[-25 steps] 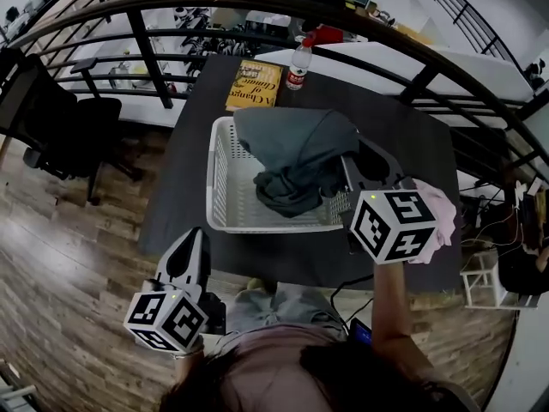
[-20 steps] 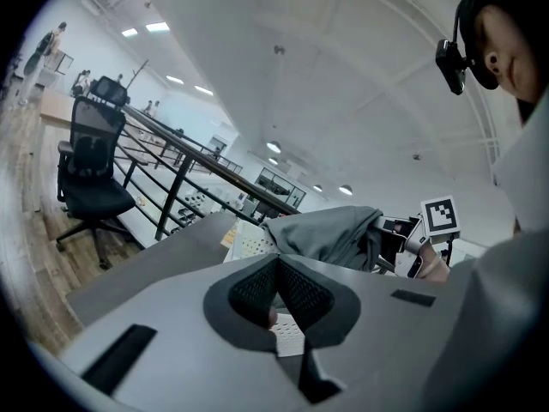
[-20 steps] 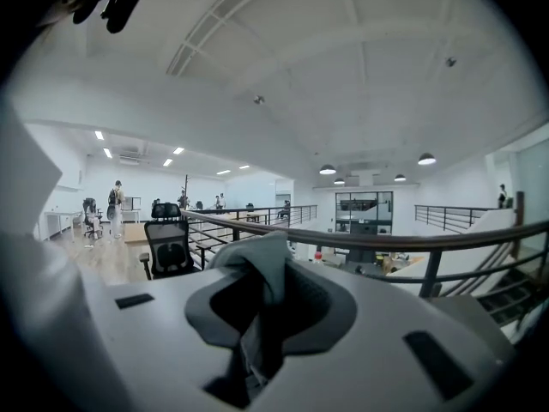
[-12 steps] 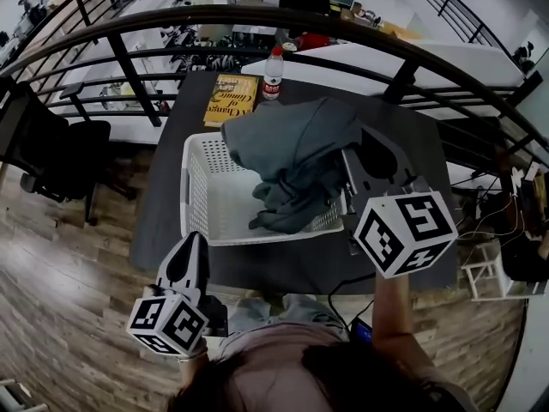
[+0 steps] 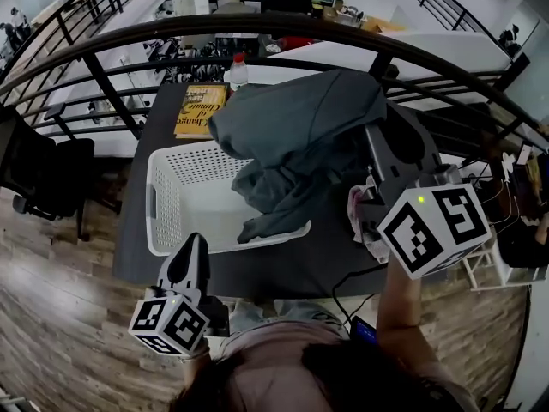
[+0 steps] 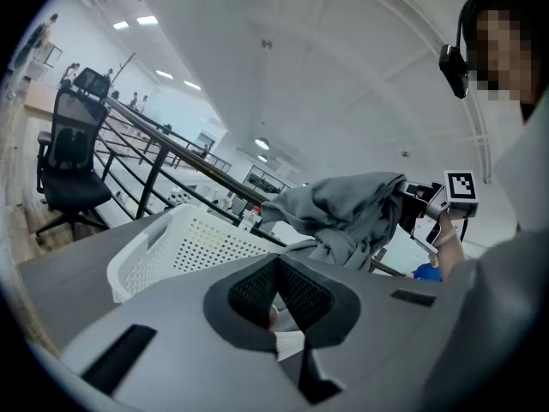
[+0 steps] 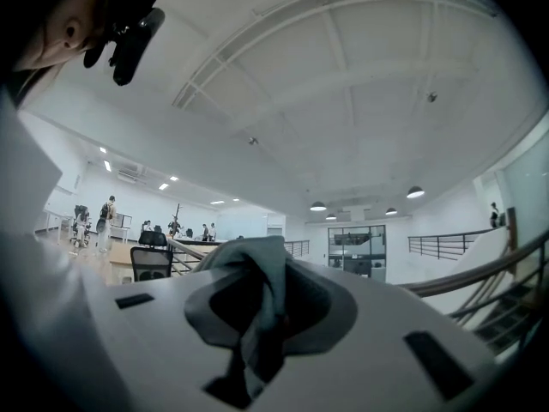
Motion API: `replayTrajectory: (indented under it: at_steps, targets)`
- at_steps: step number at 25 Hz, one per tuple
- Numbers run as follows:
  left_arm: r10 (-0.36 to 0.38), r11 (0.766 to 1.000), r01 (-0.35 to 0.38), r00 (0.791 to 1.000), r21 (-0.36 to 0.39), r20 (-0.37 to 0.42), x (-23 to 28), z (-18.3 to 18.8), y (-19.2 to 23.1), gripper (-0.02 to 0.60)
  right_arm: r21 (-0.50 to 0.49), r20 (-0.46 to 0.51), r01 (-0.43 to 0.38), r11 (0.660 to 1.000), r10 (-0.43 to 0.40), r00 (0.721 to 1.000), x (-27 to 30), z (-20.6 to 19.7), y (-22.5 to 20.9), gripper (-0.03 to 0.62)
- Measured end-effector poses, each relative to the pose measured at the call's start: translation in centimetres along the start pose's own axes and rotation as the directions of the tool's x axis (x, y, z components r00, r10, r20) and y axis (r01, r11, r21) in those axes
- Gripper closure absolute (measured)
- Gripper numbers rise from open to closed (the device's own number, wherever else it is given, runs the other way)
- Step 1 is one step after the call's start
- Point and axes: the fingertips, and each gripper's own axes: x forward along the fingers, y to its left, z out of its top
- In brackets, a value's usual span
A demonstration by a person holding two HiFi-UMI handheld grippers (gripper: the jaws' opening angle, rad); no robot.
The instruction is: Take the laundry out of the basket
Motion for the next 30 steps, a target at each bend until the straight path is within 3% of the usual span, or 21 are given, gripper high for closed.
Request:
replayTrajectory:
  at_steps: [14, 30]
  targets:
    - [-0.064, 0.997, 0.066, 0.997, 0.033, -0.050, 4.2, -2.8, -7.0, 0.584, 0.021, 0.060, 0.108, 0.994, -0.109, 0.992, -4.9, 1.7, -9.4, 0.525]
    - [-0.124, 0.989, 0.131, 0.987, 0.067, -0.100, 6.4, -5.7, -12.8, 0.584, -0.022, 0.095, 0.262, 0.965, -0.259, 0.961, -10.9, 2.8, -17.5, 0.525]
